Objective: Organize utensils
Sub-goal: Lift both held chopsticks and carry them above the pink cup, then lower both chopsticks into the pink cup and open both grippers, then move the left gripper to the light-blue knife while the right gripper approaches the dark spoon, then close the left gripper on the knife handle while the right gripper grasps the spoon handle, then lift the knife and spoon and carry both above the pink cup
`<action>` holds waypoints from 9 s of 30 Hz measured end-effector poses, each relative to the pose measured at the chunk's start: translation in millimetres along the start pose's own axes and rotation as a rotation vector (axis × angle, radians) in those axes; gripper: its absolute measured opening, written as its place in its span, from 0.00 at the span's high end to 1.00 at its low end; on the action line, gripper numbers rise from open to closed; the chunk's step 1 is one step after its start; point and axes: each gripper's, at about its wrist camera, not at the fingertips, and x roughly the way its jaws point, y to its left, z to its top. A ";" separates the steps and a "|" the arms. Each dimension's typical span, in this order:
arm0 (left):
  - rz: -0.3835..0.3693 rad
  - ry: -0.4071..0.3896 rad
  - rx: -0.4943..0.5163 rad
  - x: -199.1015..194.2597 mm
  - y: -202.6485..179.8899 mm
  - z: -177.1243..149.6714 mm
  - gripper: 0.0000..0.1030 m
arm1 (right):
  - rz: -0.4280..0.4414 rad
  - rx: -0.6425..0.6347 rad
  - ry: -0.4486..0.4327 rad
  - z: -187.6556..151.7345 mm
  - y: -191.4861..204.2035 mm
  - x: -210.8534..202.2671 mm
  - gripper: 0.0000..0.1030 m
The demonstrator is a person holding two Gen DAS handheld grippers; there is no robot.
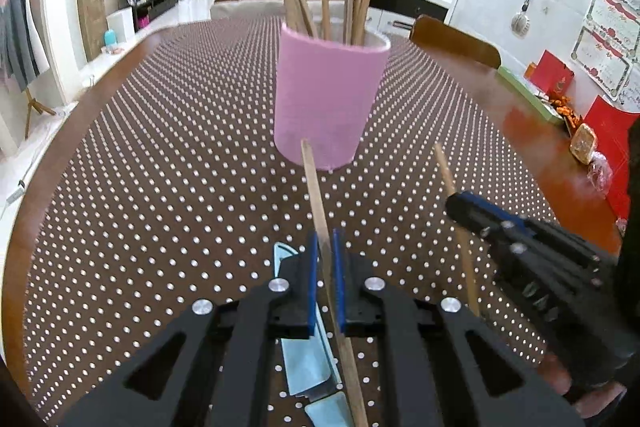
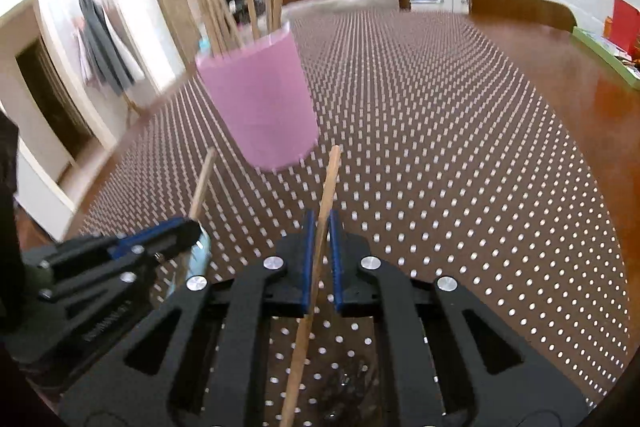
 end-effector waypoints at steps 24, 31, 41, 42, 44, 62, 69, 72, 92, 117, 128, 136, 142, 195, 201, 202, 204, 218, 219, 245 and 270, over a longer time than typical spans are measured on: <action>0.013 -0.357 0.050 -106.0 -19.4 60.9 0.93 | 0.005 0.013 -0.397 72.4 17.9 -95.4 0.94; 0.032 -0.418 0.068 -117.6 -25.1 83.0 0.93 | 0.016 -0.009 -0.458 102.6 33.0 -104.4 0.94; 0.053 -0.566 0.088 -154.0 -33.1 126.0 0.93 | 0.006 -0.034 -0.564 151.2 50.5 -109.4 0.94; 0.058 -0.582 0.091 -157.8 -34.1 130.9 0.93 | 0.006 -0.034 -0.569 156.4 52.2 -107.6 0.94; 0.071 -0.608 0.094 -163.4 -35.5 137.4 0.93 | -0.005 -0.034 -0.584 162.9 54.1 -105.5 0.94; 0.091 -0.453 0.075 -92.1 -16.8 145.8 0.93 | -0.012 -0.026 -0.415 151.0 40.1 -19.2 0.93; 0.111 -0.371 0.072 -62.3 -2.8 126.6 0.92 | -0.007 -0.092 -0.298 127.0 40.9 -10.4 0.93; 0.109 -0.362 0.069 -63.3 0.2 120.7 0.82 | -0.009 -0.090 -0.279 121.6 39.5 -15.0 0.90; 0.096 -0.369 0.106 -101.7 -3.8 60.0 0.75 | 0.029 -0.076 -0.265 73.4 38.4 -71.3 0.59; 0.088 -0.110 0.113 -70.7 5.1 -56.9 0.69 | -0.111 0.008 0.024 -70.0 15.2 -58.8 0.56; 0.089 -0.034 0.074 -57.3 11.0 -82.6 0.38 | -0.248 -0.025 0.100 -101.9 23.9 -43.1 0.59; 0.124 0.064 0.031 -33.6 11.6 -87.9 0.31 | -0.206 0.030 0.088 -101.4 11.2 -47.4 0.83; 0.204 0.032 0.049 -23.1 4.8 -84.3 0.42 | -0.136 0.081 0.093 -98.2 1.0 -50.8 0.88; 0.083 -0.019 0.004 -45.3 34.2 -38.2 0.98 | -0.156 -0.112 0.159 -50.5 9.4 -3.1 0.88; 0.070 0.036 0.033 -27.0 31.7 -37.7 0.43 | -0.121 -0.045 0.164 -37.8 -2.5 -0.1 0.88; 0.078 0.048 0.042 -23.2 30.3 -37.7 0.43 | -0.125 -0.039 0.164 -36.4 -4.7 0.1 0.88; 0.107 0.073 0.055 -14.1 28.2 -38.3 0.43 | -0.125 -0.028 0.163 -36.2 -8.1 -0.3 0.88; 0.169 0.086 0.102 6.5 19.1 -33.8 0.73 | -0.102 0.006 0.114 -21.5 -16.1 -12.9 0.89; 0.166 0.087 0.096 4.2 21.4 -35.4 0.73 | -0.100 0.006 0.106 -22.6 -13.5 -15.8 0.89; 0.090 -0.319 0.067 -95.4 -14.5 58.2 0.72 | 0.027 0.014 -0.342 100.3 25.5 -68.0 0.88; -0.020 -0.573 -0.074 11.8 17.1 159.1 0.72 | 0.098 -0.001 -0.492 173.8 11.4 46.2 0.88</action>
